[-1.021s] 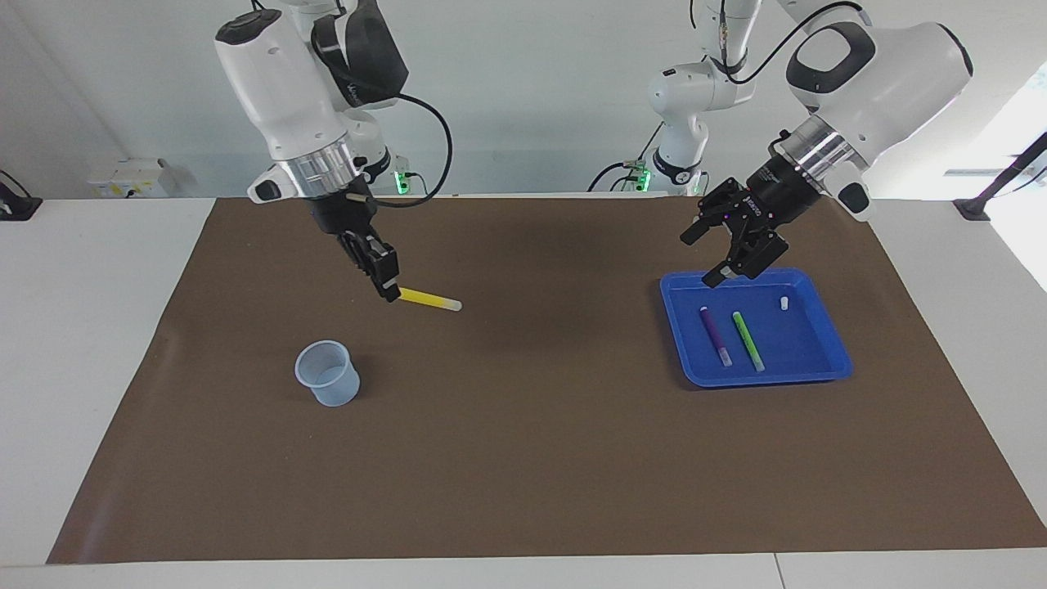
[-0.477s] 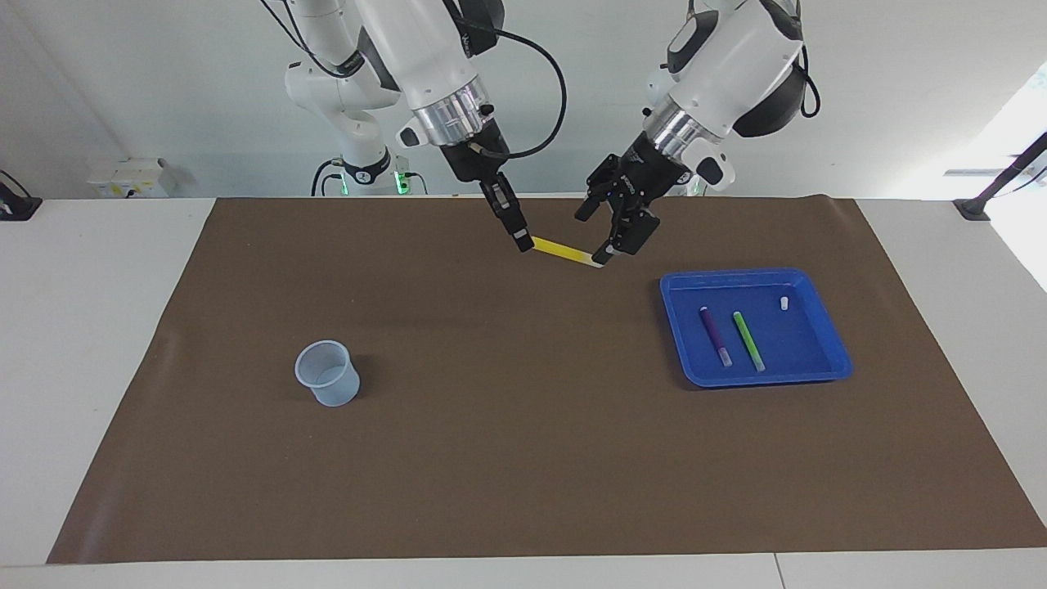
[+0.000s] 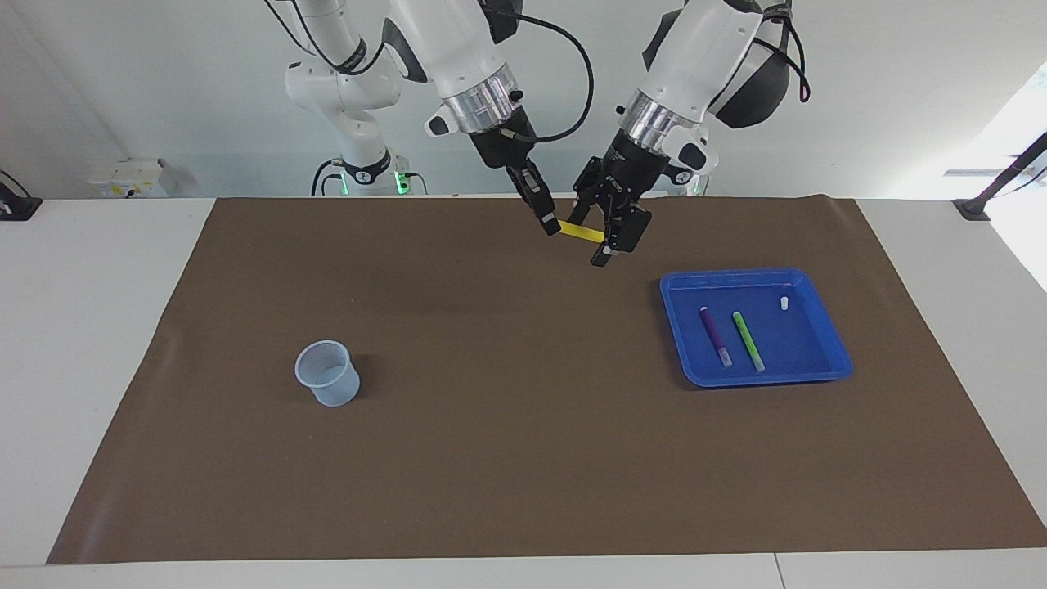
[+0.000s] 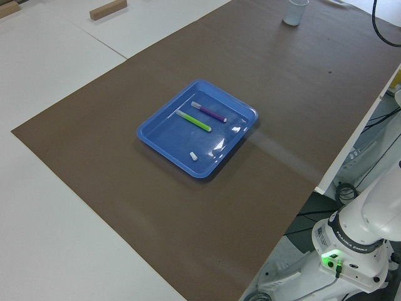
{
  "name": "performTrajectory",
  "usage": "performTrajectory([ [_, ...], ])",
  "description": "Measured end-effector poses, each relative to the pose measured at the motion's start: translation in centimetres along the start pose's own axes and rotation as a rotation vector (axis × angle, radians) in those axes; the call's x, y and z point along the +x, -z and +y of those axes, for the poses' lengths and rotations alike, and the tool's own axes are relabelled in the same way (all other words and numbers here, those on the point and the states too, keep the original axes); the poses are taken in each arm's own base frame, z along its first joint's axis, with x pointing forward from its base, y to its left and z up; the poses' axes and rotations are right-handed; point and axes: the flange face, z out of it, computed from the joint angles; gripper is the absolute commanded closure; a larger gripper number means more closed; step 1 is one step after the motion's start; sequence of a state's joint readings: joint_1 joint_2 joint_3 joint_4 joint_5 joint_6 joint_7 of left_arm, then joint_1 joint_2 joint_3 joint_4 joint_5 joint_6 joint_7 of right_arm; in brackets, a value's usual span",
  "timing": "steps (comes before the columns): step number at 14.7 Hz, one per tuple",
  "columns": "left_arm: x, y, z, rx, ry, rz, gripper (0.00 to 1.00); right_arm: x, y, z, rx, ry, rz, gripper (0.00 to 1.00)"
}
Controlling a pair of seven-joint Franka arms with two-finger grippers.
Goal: Right arm passes pens to left for tray arrangement
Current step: 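Lift the yellow pen toward center while the left gripper reaches over, then grasp the yellow pen with the left gripper while the right gripper releases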
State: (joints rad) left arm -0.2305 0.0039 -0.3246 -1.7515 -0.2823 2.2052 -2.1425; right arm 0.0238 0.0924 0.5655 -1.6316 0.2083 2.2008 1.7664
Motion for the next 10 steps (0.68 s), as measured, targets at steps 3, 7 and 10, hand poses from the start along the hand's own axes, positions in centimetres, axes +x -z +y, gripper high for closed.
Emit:
performTrajectory([
  [3,0.09,-0.06,0.02,-0.004,-0.007,0.009,0.18,0.01,0.00,-0.02,0.000,0.000,0.000,1.00],
  [7,0.23,-0.10,0.08,-0.011,-0.014,0.021,0.42,0.02,-0.02,-0.02,0.000,0.000,0.000,1.00],
  [10,0.22,-0.15,0.02,-0.009,-0.016,0.024,0.51,0.10,0.02,-0.21,0.010,0.001,0.001,1.00],
])
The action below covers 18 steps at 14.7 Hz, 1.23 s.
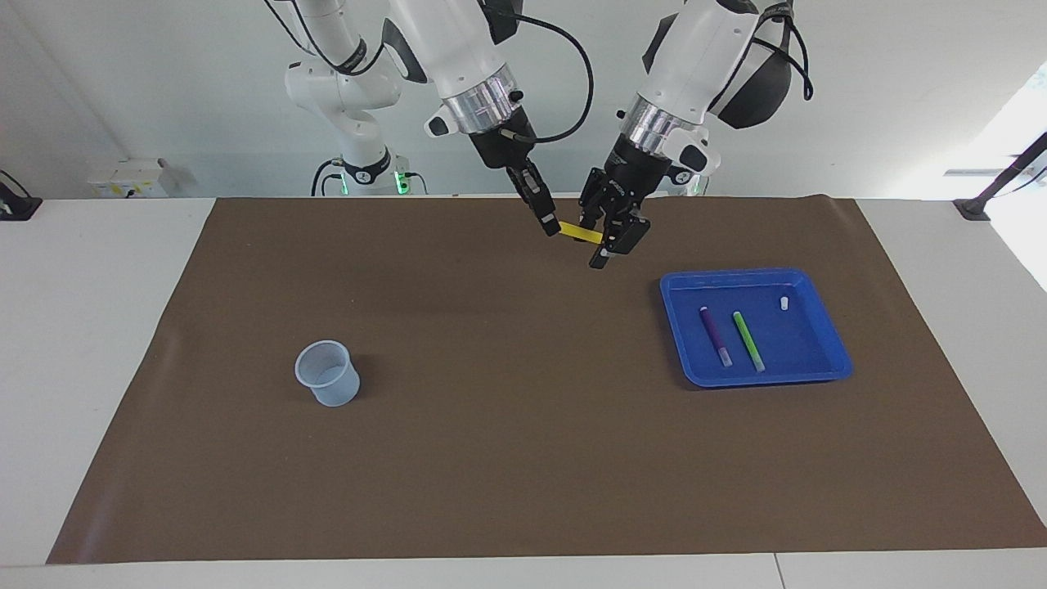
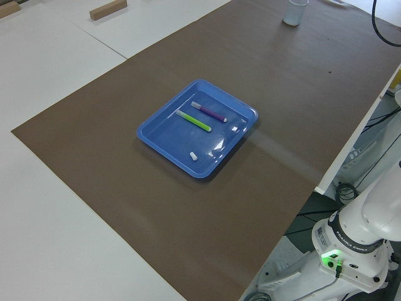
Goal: Right arm passes pens to left for tray arrangement
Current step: 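Grasp the yellow pen with the left gripper while the right gripper releases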
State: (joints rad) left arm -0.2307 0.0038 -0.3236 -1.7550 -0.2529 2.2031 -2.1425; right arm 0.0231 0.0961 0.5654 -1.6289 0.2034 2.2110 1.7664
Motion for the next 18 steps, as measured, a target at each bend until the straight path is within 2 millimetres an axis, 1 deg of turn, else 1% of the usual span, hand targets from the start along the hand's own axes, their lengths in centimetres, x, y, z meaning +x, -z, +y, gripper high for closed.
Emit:
performTrajectory([
  [1,0.03,-0.01,0.02,0.000,0.000,0.001,0.57,0.04,-0.07,-0.03,-0.001,0.000,0.000,1.00],
  [2,0.01,-0.06,-0.04,0.002,0.000,0.001,0.70,0.09,-0.09,-0.14,0.005,-0.001,-0.002,1.00],
  [3,-0.02,-0.09,-0.09,0.002,-0.001,0.001,0.93,0.16,-0.14,-0.22,0.007,-0.001,-0.002,1.00],
  [4,0.00,-0.09,-0.08,0.002,-0.001,0.002,1.00,0.17,-0.17,-0.24,0.007,-0.001,-0.003,1.00],
  [7,-0.15,-0.33,-0.38,-0.002,-0.022,0.020,1.00,0.17,-0.04,-0.63,0.028,0.000,-0.010,1.00],
  [12,-0.14,-0.33,-0.37,-0.009,-0.031,0.029,1.00,0.08,-0.13,-0.68,0.026,0.002,-0.013,1.00],
  [13,-0.14,-0.34,-0.38,-0.009,-0.033,0.030,1.00,0.04,-0.10,-0.71,0.027,0.002,-0.014,0.86],
  [14,-0.13,-0.33,-0.37,-0.011,-0.033,0.031,1.00,-0.02,-0.08,-0.72,0.028,0.003,-0.015,0.43],
  [15,-0.12,-0.33,-0.36,-0.011,-0.033,0.032,1.00,-0.03,-0.09,-0.72,0.028,0.003,-0.015,0.12],
  [16,-0.03,-0.29,-0.25,-0.014,-0.032,0.032,1.00,0.02,-0.15,-0.71,0.026,0.005,-0.014,0.00],
  [18,0.61,-0.07,0.39,-0.025,-0.021,0.036,1.00,0.10,-0.20,-0.68,0.023,0.028,-0.005,0.00],
])
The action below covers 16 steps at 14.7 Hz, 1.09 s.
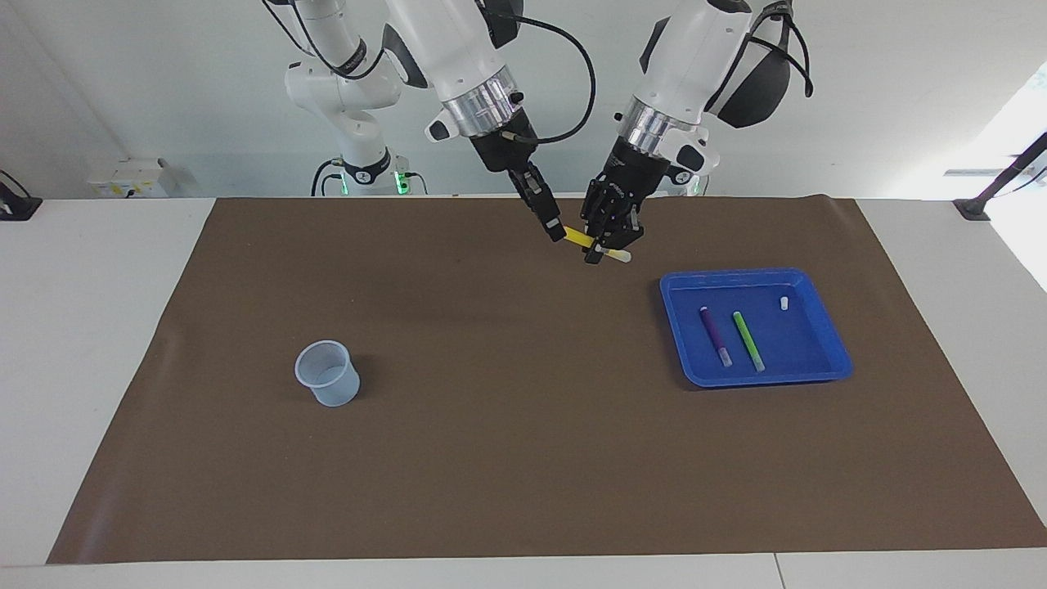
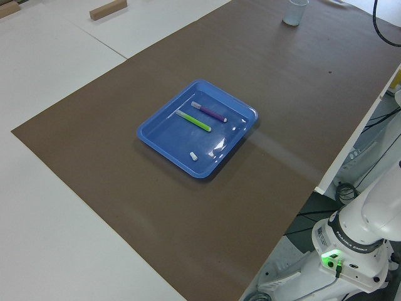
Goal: Right arm passes pens to left for tray arrangement
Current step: 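Grasp the yellow pen with the left gripper while the right gripper releases, then lower the yellow pen into the tray with the left gripper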
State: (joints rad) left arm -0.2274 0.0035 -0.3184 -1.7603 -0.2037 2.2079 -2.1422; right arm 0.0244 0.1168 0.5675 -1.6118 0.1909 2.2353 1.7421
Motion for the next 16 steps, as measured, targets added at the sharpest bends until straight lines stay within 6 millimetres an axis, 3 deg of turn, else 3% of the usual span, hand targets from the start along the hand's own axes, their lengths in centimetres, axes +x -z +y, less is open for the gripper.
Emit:
performTrajectory([
  [4,2.0,0.6,1.8,-0.035,0.021,0.007,1.00,1.3,-0.2,0.2,-0.036,0.095,0.057,0.00],
  [7,5.4,1.2,4.2,-0.056,-0.091,0.037,1.00,6.0,0.2,-0.1,-0.103,0.228,0.103,0.00],
  [11,14.4,1.0,7.7,-0.002,-0.349,0.073,1.00,12.9,1.1,0.6,-0.221,0.486,0.131,0.00],
  [16,27.1,-0.7,9.0,0.150,-0.725,0.070,1.00,22.6,4.1,2.2,-0.373,0.801,0.168,0.00],
])
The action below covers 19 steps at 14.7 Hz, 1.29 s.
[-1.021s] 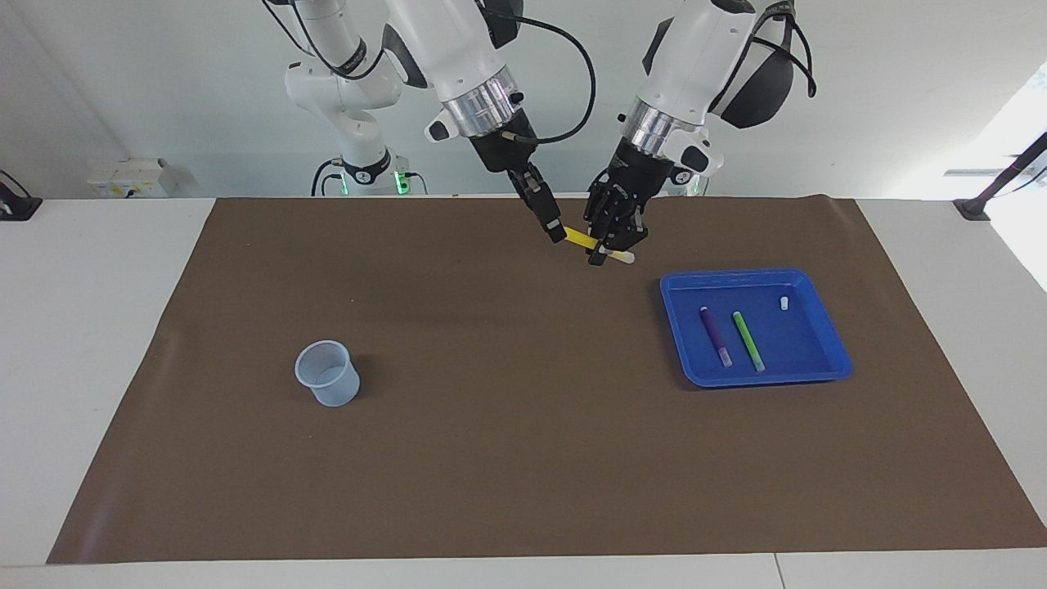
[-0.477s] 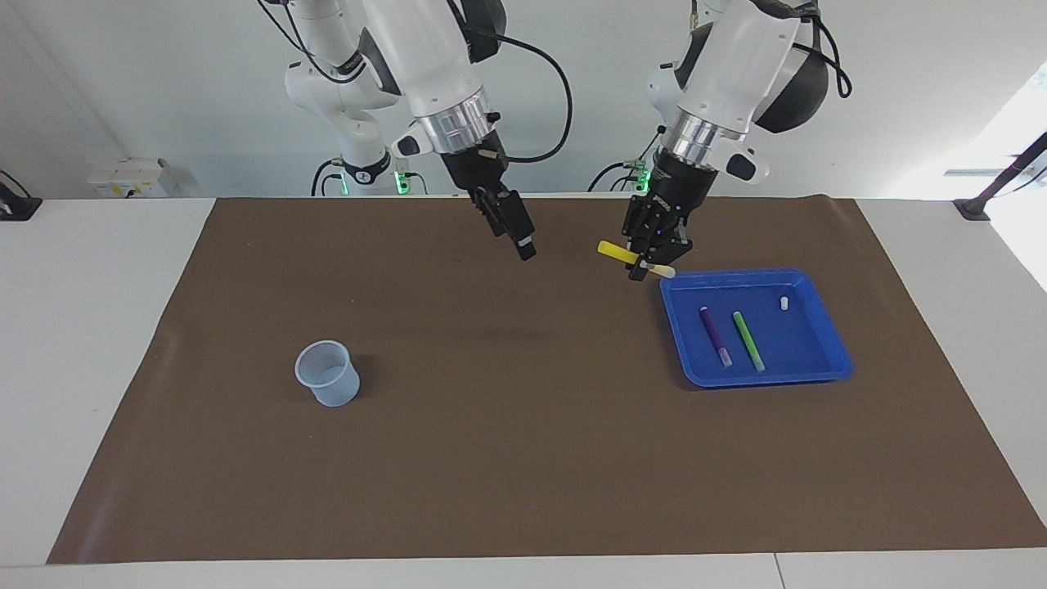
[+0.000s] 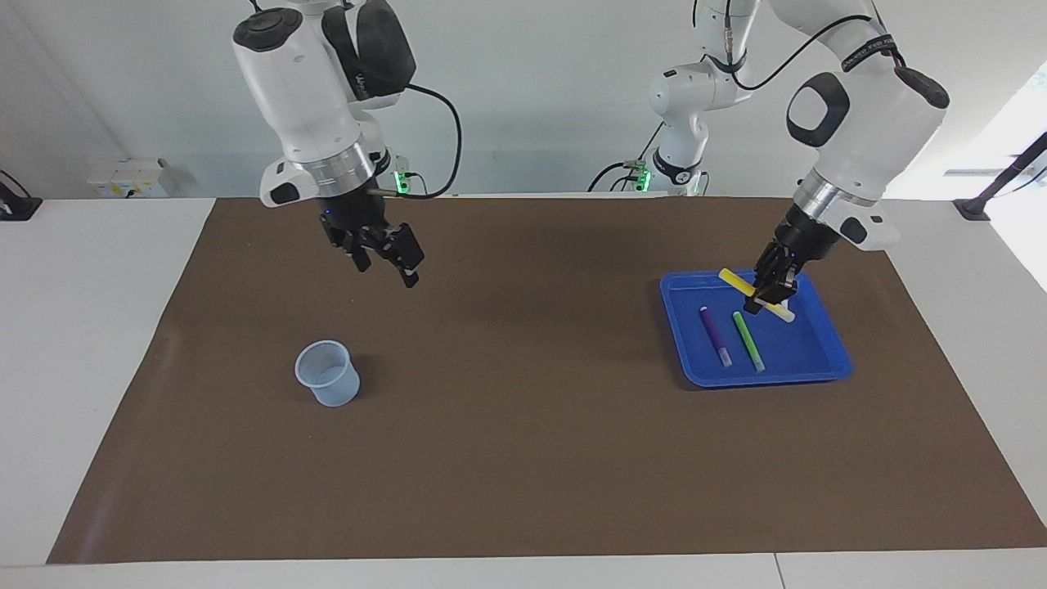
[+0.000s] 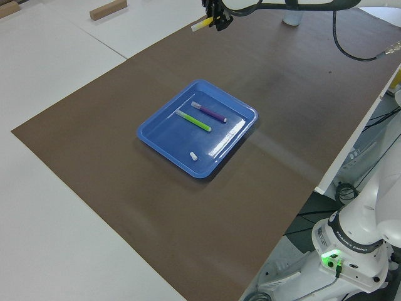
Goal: Right arm passes pens to left for tray arrangement
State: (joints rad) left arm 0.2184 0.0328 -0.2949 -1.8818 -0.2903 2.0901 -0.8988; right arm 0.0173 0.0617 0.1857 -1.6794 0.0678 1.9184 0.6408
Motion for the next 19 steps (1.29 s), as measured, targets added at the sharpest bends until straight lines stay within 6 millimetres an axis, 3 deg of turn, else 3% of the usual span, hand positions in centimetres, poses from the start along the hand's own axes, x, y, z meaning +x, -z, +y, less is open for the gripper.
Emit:
performTrajectory([
  [4,6.3,-4.5,-5.3,0.068,-0.400,-0.064,1.00,4.2,0.5,7.4,-0.077,0.185,0.027,0.00],
  [7,9.4,-7.5,-9.0,0.167,-0.727,-0.098,1.00,5.2,2.5,11.7,-0.109,0.226,0.005,0.00],
  [10,9.8,-9.7,-10.2,0.253,-0.913,-0.124,1.00,4.4,5.4,13.2,-0.127,0.223,-0.001,0.00],
  [13,9.3,-11.6,-11.5,0.296,-0.983,-0.147,1.00,4.0,7.7,13.6,-0.140,0.223,-0.023,0.00],
  [17,8.5,-14.6,-13.7,0.301,-0.991,-0.153,1.00,3.9,8.4,13.6,-0.148,0.231,-0.047,0.00],
  [19,8.3,-15.1,-14.2,0.303,-0.990,-0.159,1.00,3.7,8.3,13.4,-0.155,0.234,-0.070,0.00],
])
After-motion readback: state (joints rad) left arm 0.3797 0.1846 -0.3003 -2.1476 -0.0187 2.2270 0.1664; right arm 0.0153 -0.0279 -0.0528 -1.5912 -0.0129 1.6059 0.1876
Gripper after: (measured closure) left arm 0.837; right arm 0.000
